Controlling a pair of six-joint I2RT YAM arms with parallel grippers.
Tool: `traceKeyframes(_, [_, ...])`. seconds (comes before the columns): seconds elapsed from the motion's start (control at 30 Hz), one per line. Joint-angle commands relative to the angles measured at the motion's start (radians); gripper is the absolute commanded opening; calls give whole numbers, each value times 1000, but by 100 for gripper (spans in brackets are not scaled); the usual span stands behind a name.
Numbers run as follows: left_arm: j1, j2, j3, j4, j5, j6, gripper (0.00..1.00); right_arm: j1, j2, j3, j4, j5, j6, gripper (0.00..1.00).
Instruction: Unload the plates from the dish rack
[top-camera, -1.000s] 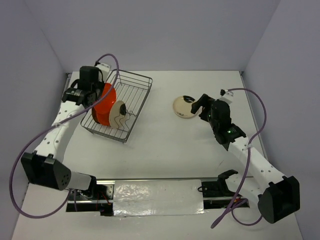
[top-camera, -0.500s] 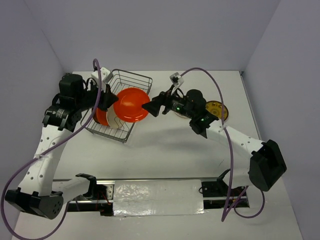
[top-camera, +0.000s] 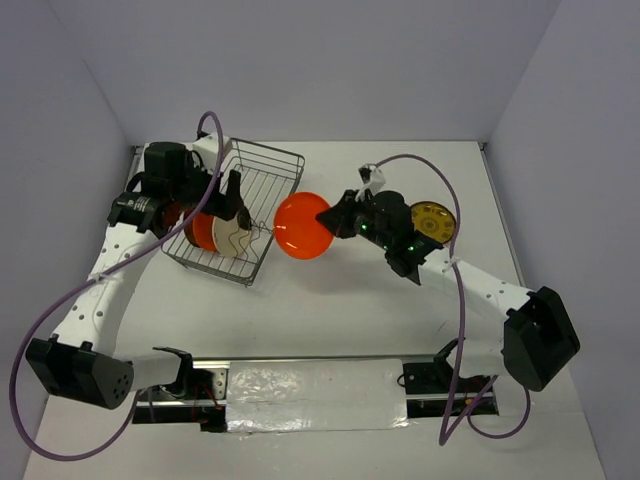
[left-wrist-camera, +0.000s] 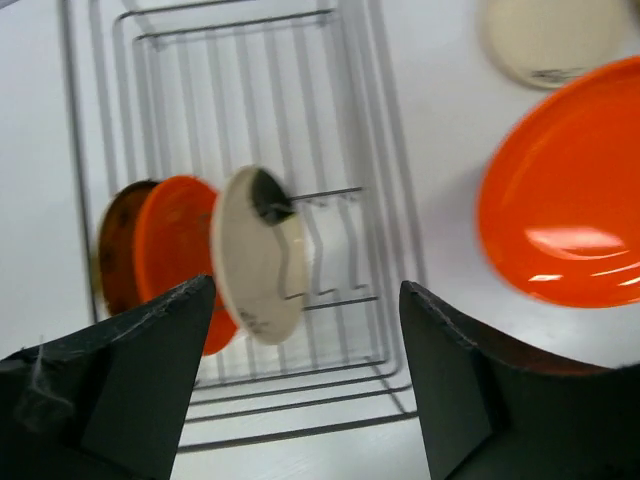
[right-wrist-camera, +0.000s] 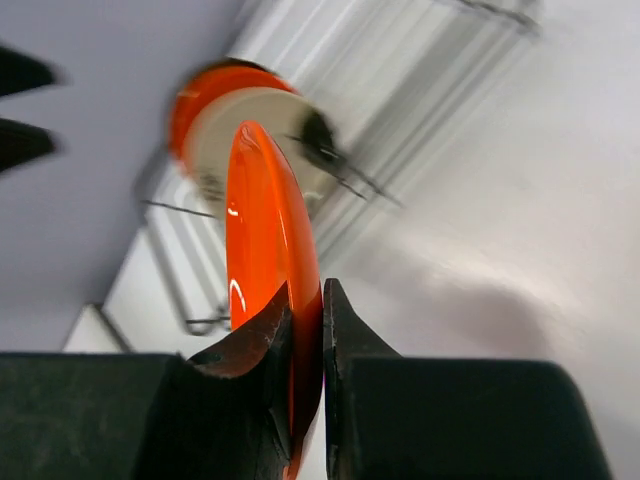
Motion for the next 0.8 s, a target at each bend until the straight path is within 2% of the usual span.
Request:
traceKeyframes(0.0, [3, 25, 13, -22, -291, 61, 86, -42, -32, -94, -200, 233, 73, 0])
traceKeyframes(0.07, [3, 54, -11, -37, -361, 74, 83, -77, -14, -187, -122, 163, 87, 1])
traceKeyframes(0.17, [3, 90, -33, -49, -366, 77, 74, -108, 12, -274, -20, 101, 97, 5])
traceKeyframes(0.3, [1, 122, -42, -45, -369, 72, 74, -152, 126, -277, -5, 78, 105, 8])
traceKeyframes(0.33, [1, 133, -45, -42, -374, 71, 75, -160, 144, -268, -12, 72, 108, 12])
traceKeyframes(0.37, [1, 139, -47, -39, -377, 74, 75, -160, 179, -263, -20, 71, 105, 20])
traceKeyframes(0.4, [1, 144, -53, -36, -397, 72, 76, -157, 190, -257, -35, 80, 98, 55])
traceKeyframes(0.43, [1, 150, -57, -34, -404, 72, 76, -153, 200, -245, -55, 89, 93, 63])
traceKeyframes(0.47, [1, 160, -64, -30, -412, 75, 76, -137, 206, -237, -103, 119, 82, 67])
traceKeyframes(0.5, [0, 165, -71, -28, -433, 74, 76, -124, 209, -225, -136, 147, 50, 78])
traceKeyframes(0.53, [0, 176, -79, -23, -441, 74, 74, -107, 209, -185, -249, 185, 38, 79])
traceKeyframes(0.57, [0, 182, -82, -19, -447, 72, 71, -84, 201, -162, -322, 350, 29, 79])
traceKeyframes(0.6, [0, 187, -90, -13, -457, 71, 70, -36, 195, -139, -388, 439, 25, 100])
traceKeyframes(0.63, [-2, 200, -91, -11, -470, 71, 69, -22, 192, -99, -516, 518, 31, 100])
traceKeyframes(0.67, [-2, 206, -93, -10, -472, 69, 69, -13, 181, -85, -569, 578, 44, 100])
traceKeyframes(0.7, [-2, 214, -93, -5, -475, 68, 69, -8, 168, -79, -597, 635, 53, 100])
traceKeyframes(0.77, [-5, 234, -91, -2, -493, 64, 69, -7, 105, -91, -628, 655, 58, 100])
